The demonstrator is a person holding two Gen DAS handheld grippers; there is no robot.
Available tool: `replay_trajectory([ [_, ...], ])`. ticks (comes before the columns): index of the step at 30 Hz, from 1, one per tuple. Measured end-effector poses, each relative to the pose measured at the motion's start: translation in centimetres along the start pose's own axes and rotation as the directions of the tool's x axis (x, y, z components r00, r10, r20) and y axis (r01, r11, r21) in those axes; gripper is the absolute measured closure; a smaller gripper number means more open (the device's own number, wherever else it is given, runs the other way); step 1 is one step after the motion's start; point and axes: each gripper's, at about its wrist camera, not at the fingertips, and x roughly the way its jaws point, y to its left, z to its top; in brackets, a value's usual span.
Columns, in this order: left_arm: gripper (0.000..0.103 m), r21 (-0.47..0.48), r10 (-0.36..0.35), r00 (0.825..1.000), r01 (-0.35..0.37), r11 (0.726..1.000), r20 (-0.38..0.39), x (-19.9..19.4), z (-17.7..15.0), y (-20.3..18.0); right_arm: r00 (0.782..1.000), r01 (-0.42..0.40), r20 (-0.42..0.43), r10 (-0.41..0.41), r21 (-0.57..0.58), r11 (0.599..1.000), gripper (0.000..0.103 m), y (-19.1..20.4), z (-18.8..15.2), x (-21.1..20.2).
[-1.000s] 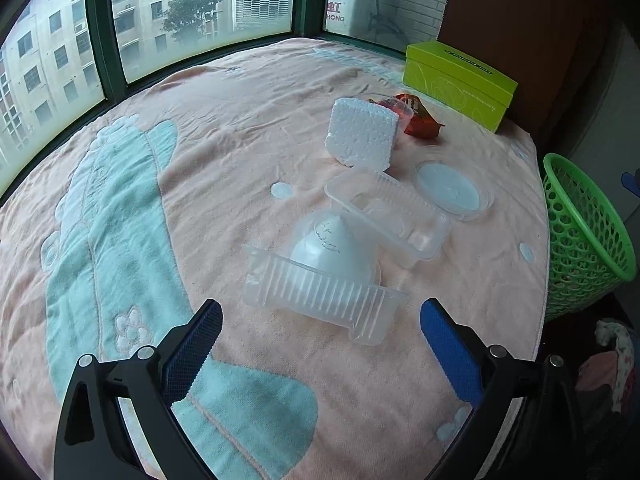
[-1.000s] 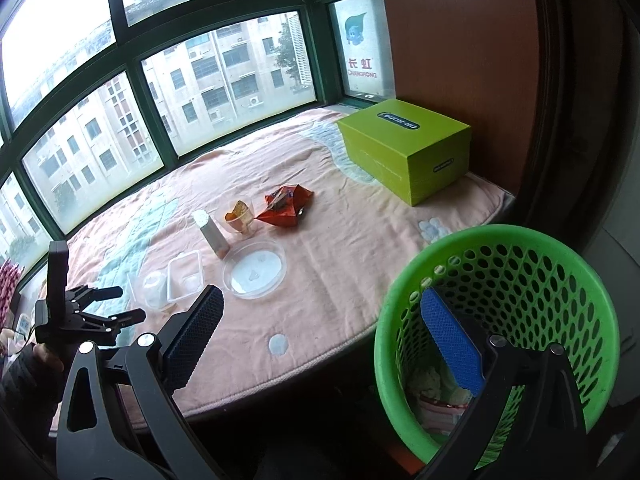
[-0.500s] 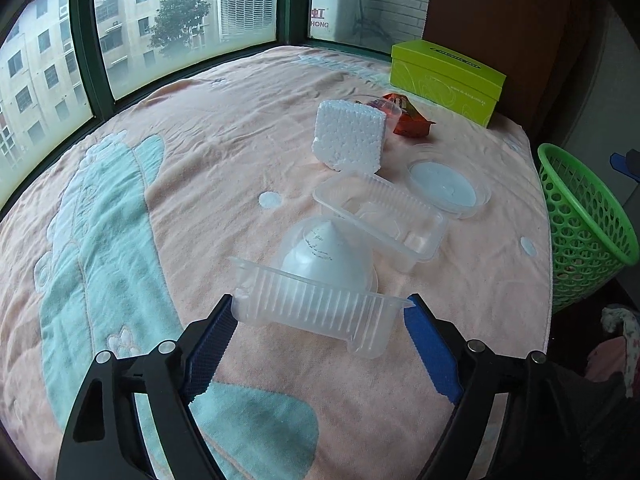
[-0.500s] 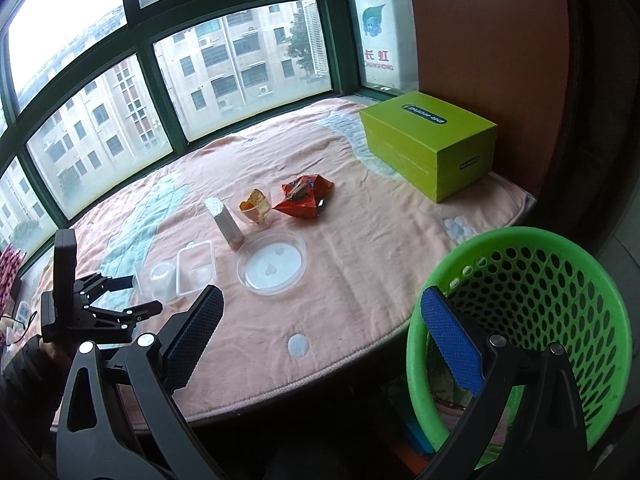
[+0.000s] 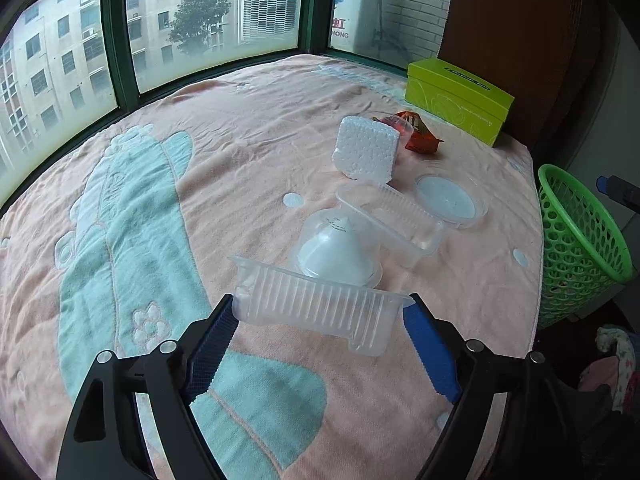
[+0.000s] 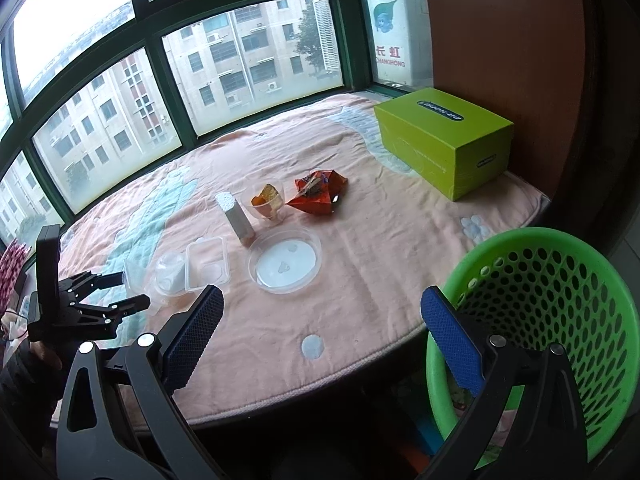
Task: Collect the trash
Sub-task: 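Grasp the round clear plastic lid with the right tool while the left holds the tray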
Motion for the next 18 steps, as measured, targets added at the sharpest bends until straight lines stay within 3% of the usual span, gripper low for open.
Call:
replay_trajectory([
  [8, 0.022, -0.062, 0.02, 0.999, -0.018, 0.998, 0.028, -2.7, -0.4, 1.1, 0.999, -0.028, -0.026, 0.027, -0.035, 0.999, 0.005, 1.4, 0.1, 2.5],
  [18, 0.022, -0.138, 0.036, 0.997, -0.026, 0.99, 0.07, -5.6, -0.7, 2.4, 0.994, -0.06, -0.098, 0.049, -0.117, 0.991, 0.005, 3.4, 0.6, 8.8],
])
